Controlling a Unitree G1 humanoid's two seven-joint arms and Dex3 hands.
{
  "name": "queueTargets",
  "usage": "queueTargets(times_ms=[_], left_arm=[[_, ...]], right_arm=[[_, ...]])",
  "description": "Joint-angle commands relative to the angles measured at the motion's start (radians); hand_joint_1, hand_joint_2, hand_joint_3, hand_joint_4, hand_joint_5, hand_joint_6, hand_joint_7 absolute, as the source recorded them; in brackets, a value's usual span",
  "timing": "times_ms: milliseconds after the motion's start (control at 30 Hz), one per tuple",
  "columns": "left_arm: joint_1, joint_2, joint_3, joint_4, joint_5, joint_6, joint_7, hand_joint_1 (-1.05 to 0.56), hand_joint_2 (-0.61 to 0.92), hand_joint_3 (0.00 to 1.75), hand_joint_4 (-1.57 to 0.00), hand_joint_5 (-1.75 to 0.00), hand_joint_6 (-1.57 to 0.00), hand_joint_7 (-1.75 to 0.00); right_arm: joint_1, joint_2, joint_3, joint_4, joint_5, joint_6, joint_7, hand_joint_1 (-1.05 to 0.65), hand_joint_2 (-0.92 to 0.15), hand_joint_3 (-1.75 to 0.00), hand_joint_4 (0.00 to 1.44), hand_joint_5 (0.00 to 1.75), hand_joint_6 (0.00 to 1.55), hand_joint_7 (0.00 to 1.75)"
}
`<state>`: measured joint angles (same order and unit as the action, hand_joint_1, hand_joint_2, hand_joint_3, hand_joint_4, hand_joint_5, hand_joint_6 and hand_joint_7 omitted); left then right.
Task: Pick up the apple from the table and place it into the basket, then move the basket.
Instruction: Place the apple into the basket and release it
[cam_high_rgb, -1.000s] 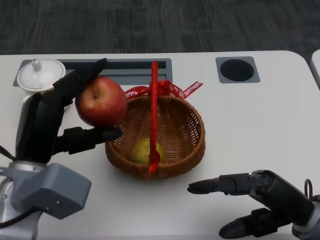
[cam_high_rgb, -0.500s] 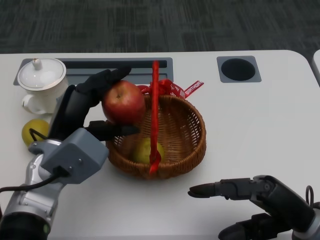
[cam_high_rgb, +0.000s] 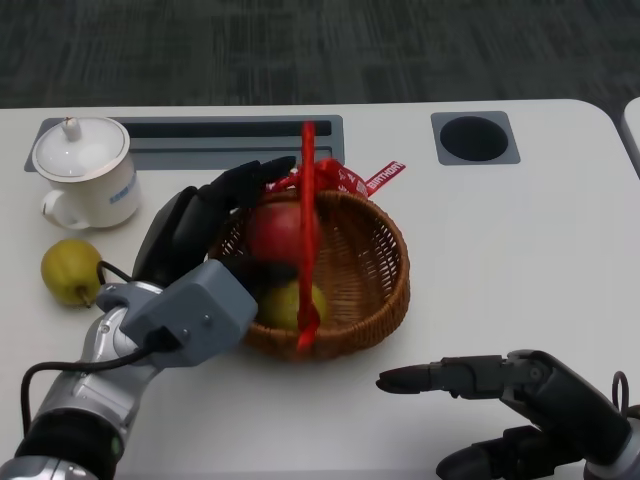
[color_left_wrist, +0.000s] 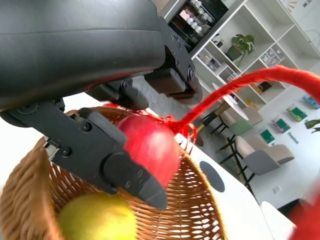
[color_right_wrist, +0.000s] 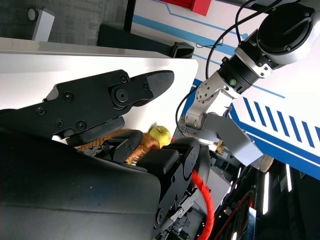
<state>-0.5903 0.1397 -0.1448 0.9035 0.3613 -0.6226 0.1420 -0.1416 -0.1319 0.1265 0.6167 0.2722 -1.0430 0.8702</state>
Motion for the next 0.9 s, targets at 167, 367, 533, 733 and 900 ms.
queueTargets(times_ms=[167,367,533,733,900], left_arm=[[-0.022,0.029,-0.008,-0.021,0.026,0.017,0.055,-0.77,0.82,0.0,-0.15,0.0,-0.33,0.0],[-0.001,0.038,-0.014,-0.088,0.054,0.062,0.086,-0.76,0.82,0.0,-0.14,0.0,-0.34,-0.01],[0.073,0.048,-0.005,-0.259,0.049,0.136,0.065,-0.73,0.83,0.01,-0.15,0.0,-0.35,0.0],[0.215,0.077,0.02,-0.554,-0.013,0.228,-0.05,-0.69,0.84,0.01,-0.19,-0.02,-0.38,-0.01],[0.359,0.124,0.065,-0.803,-0.086,0.275,-0.15,-0.6,0.84,0.0,-0.33,-0.04,-0.45,-0.02]], right_arm=[[-0.009,-0.011,-0.001,0.006,0.009,-0.01,-0.002,-0.47,-0.92,-0.01,0.7,0.0,0.64,0.0],[-0.008,-0.018,-0.002,0.004,0.008,-0.002,-0.001,-0.47,-0.92,-0.01,0.7,0.0,0.64,0.0],[-0.008,-0.031,-0.008,-0.004,0.002,0.002,-0.008,-0.47,-0.92,-0.01,0.71,0.0,0.65,0.0],[-0.053,-0.054,-0.021,-0.001,0.048,-0.033,0.024,-0.45,-0.91,0.0,0.71,0.0,0.66,0.01],[-0.129,-0.097,-0.017,0.0,0.119,-0.081,0.112,-0.47,-0.89,0.0,0.68,0.0,0.65,0.0]])
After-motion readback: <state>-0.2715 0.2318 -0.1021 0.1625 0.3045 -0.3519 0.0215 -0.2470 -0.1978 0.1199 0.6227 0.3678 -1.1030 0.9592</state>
